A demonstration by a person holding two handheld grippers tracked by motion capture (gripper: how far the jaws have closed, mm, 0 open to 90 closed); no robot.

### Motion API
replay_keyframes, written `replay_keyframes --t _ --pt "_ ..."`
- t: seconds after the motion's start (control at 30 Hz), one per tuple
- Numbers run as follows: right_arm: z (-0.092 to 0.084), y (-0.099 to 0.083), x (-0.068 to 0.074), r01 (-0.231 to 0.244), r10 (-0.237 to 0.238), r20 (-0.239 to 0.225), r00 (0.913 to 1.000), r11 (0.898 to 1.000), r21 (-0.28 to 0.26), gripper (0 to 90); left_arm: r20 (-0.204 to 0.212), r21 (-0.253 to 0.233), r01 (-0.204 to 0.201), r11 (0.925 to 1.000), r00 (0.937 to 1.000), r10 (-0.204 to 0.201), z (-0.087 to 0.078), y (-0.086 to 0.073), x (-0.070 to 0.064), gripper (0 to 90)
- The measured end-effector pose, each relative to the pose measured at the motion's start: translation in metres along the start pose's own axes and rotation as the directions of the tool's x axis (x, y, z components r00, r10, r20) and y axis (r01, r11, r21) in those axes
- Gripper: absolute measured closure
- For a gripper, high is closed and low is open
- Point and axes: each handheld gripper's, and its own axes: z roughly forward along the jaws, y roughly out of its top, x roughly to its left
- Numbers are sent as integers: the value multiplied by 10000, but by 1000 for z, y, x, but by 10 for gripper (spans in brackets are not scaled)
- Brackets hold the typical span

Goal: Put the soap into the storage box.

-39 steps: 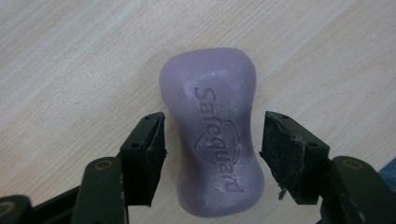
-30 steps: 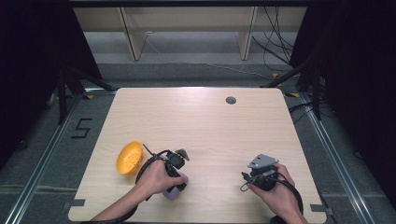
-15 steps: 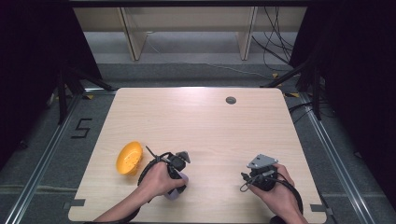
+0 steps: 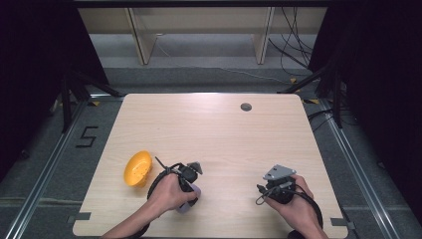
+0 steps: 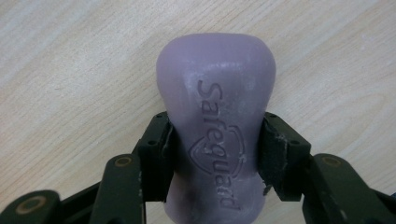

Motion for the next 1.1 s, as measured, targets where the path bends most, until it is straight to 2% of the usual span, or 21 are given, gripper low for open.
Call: replay_keyframes --t 0.13,0.2,0.23,0.27,0.3,0.47,0.53,0.57,0.6,0.7,0.73,0.83,0.87,0.93,1.0,1.03,1.07,1.1 --pt "0 0 0 17 -17 -2 10000 10000 -15 506 56 -99 85 9999 9999 -85 0 -1 0 492" --pt "0 0 0 82 -82 12 10000 10000 -6 504 184 4 302 9995 9994 -302 -2 -2 1 492" --pt "1 0 -1 187 -187 3 9998 9998 -49 503 184 -239 435 9988 9989 -431 0 -3 0 493" --pt "1 0 -1 192 -192 -10 9998 9998 -55 503 161 20 328 9995 9993 -328 -3 -3 1 492" --pt "0 0 -1 181 -181 -1 9998 9998 -54 503 100 -277 317 9991 9995 -314 -1 -4 2 493" --pt "0 0 -1 236 -236 11 9997 9997 -95 502 -13 -634 548 9965 9985 -550 -2 -7 0 493" --pt "0 0 -1 353 -353 18 9994 9993 -120 502 36 -551 621 9965 9981 -620 -5 -7 0 493" --pt "0 0 -2 381 -381 -48 9993 9992 -126 501 17 -840 781 9934 9969 -782 -4 -9 -1 493" --pt "1 0 -2 399 -400 -71 9992 9991 -137 501 -21 -636 685 9956 9976 -688 -6 -8 0 494" --pt "1 0 -3 482 -485 -131 9987 9986 -200 500 -46 -1079 978 9893 9951 -989 -5 -12 -3 494" --pt "0 0 -1 261 -263 -89 9996 9994 -225 499 -102 -1034 966 9899 9951 -981 -6 -12 -2 494" --pt "0 0 -1 227 -228 -12 9997 9996 -186 499 -94 -1371 1257 9826 9917 -1282 -10 -14 -1 494" --pt "0 0 -1 252 -253 -11 9997 9995 -169 498 -155 -1378 1183 9834 9925 -1216 -13 -15 1 494" --pt "0 0 -2 315 -315 59 9995 9994 -150 498 0 -1678 1583 9730 9870 -1606 -18 -16 3 494" --pt "0 0 -1 244 -245 -43 9997 9995 -202 497 26 -2049 1457 9679 9889 -1483 -23 -19 7 494" --pt "0 0 -1 225 -225 -41 9997 9996 -194 497 116 -2316 1616 9593 9865 -1633 -26 -22 8 494" --pt "0 0 -1 284 -284 9 9996 9995 -134 496 292 -2551 1989 9462 9798 -1980 -28 -24 7 494" --pt "0 0 -2 296 -296 17 9996 9995 -130 496 345 -2799 2097 9368 9774 -2084 -30 -27 8 494"
